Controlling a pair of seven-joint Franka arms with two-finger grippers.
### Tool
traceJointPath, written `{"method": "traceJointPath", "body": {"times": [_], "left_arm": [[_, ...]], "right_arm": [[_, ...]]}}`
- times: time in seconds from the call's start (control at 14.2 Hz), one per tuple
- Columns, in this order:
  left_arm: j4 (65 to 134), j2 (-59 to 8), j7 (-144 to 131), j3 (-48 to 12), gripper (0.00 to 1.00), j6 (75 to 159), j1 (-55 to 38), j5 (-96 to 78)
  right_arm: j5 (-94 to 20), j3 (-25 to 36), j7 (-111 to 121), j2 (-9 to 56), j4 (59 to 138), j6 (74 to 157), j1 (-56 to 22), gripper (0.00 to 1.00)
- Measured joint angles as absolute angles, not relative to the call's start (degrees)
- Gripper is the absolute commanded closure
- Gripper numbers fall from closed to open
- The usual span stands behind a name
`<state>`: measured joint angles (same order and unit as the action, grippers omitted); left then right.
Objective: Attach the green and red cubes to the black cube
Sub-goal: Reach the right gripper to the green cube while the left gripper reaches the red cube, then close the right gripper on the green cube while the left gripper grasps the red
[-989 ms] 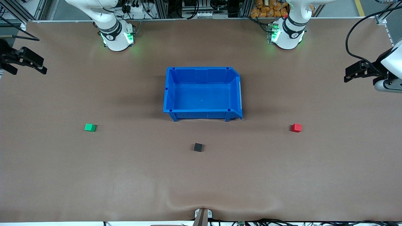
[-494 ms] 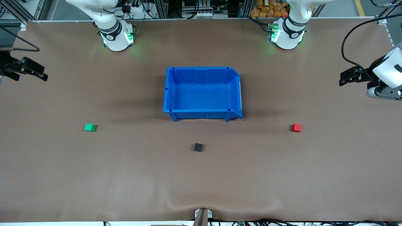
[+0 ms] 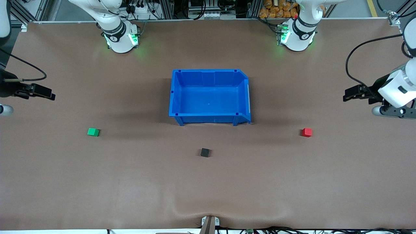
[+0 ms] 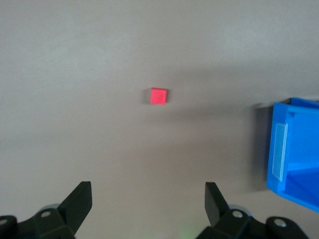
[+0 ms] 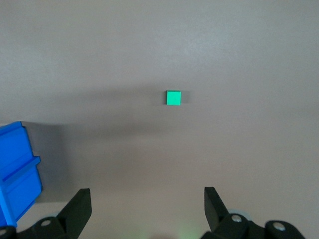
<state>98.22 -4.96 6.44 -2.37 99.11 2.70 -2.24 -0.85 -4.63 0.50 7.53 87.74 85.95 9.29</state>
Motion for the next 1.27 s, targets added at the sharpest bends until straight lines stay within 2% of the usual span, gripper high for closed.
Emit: {"method": "traceJointPath", "body": {"times": [0.21,0.71,0.99,1.27], "left_arm": [[100.54,-8.15,6.44,-2.43,0.00,105.74,2.71,-2.69],[101.01,-21.46,3.77,-2.41,0.00,119.76,2.74,-2.74],[102.27,-24.25,3.01,-2.44,0.00,123.05,2.56,0.09],[108.92,-25.72,3.00,-2.59,0.00,133.07,2.29,0.90]], "right_arm": [[-0.82,-4.52,0.48,10.43,87.83,87.00,10.33,0.00],[-0.82,-4.50,0.48,16.86,88.03,90.92,11.91,0.00],[-0.82,-4.50,0.46,19.49,88.58,91.41,12.05,0.00],[-0.84,-4.46,0.46,21.59,93.59,99.41,13.32,0.00]]}}
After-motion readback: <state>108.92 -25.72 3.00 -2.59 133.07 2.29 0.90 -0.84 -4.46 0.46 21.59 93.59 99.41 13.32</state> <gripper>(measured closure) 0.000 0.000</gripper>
